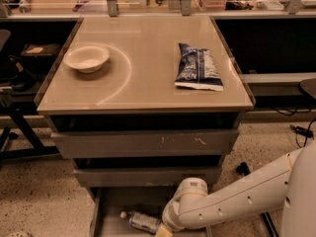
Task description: Pick blue plastic bottle from bottom drawer and place on counter
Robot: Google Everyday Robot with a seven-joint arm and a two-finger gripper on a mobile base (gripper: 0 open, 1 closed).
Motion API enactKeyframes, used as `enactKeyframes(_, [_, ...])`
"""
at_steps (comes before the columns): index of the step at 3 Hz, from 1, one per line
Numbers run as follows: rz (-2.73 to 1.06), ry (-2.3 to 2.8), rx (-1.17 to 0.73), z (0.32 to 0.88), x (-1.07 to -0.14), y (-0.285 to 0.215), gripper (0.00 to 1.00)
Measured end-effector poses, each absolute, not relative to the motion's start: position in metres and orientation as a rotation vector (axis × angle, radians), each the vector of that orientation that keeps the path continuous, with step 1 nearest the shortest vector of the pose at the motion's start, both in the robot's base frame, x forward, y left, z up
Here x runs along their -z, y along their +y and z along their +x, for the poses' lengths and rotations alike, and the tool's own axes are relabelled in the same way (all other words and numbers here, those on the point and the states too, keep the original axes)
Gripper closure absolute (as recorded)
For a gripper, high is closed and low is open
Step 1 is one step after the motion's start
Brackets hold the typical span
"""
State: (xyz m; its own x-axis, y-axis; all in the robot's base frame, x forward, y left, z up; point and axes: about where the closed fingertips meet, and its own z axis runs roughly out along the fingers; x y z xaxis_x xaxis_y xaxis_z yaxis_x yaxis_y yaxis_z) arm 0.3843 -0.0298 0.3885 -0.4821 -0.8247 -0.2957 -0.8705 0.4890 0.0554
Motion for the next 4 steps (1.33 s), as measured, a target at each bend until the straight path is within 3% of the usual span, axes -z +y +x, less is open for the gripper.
enactKeyframes(4, [-1.425, 2.517, -0.387, 0.382, -0.326, -0.021, 0.00])
